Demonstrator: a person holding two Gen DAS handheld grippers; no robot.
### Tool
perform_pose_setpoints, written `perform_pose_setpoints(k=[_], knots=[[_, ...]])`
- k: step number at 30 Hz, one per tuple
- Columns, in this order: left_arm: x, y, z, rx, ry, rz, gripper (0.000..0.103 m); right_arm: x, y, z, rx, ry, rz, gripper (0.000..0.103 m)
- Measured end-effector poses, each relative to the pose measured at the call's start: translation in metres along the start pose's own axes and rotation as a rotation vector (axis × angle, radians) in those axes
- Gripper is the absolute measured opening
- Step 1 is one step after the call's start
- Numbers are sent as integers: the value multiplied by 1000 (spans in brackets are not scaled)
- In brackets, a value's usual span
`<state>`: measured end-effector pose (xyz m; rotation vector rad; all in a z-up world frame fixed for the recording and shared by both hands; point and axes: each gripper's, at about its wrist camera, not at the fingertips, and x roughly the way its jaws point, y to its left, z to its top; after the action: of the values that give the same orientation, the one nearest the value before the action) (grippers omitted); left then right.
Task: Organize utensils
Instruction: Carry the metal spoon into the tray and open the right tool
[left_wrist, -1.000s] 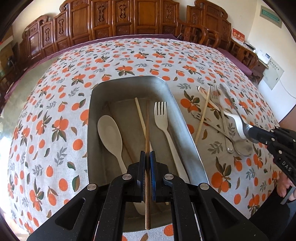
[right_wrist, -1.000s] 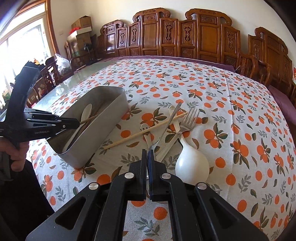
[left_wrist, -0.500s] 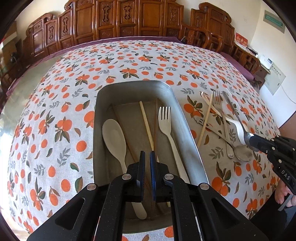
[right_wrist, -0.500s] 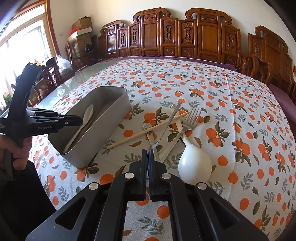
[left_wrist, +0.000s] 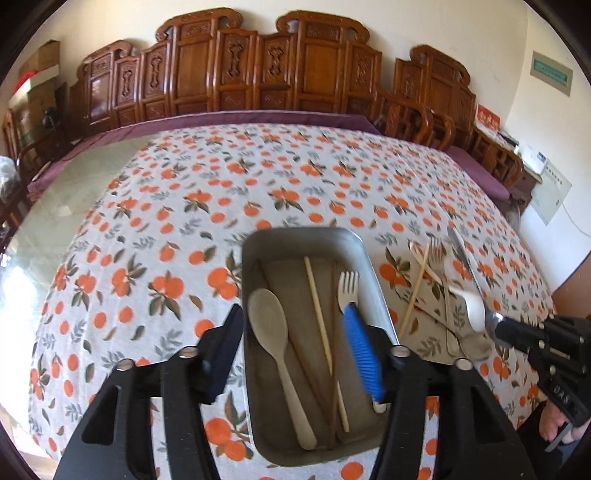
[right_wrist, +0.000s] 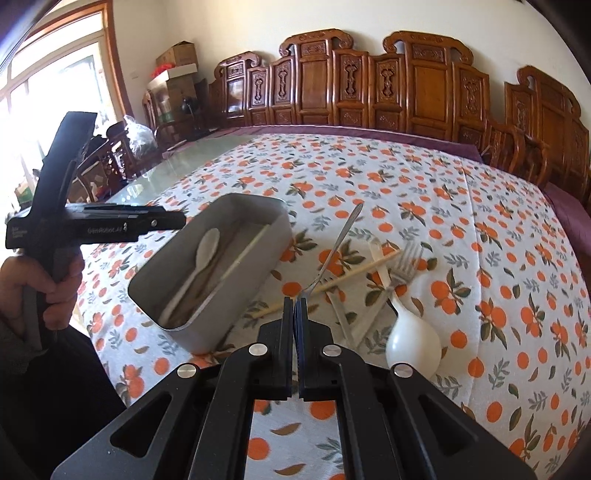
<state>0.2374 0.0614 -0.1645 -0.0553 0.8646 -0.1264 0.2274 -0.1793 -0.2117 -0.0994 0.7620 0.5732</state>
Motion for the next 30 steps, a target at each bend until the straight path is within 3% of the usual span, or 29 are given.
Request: perform_pose_setpoints(k=[3,7,18,30], knots=[[-5,10,3,-14,-19,11,69,1,13,5,-18,-3,8,2],[-12,22,5,-28,-32,24,75,7,35,14,-39,-3,32,2],[-20,53,7,-82,-55,55,77,47,85,39,-78,30,121,2],[-20,65,8,-113,-55,63,77,99,91,35,-34,161,133,2]])
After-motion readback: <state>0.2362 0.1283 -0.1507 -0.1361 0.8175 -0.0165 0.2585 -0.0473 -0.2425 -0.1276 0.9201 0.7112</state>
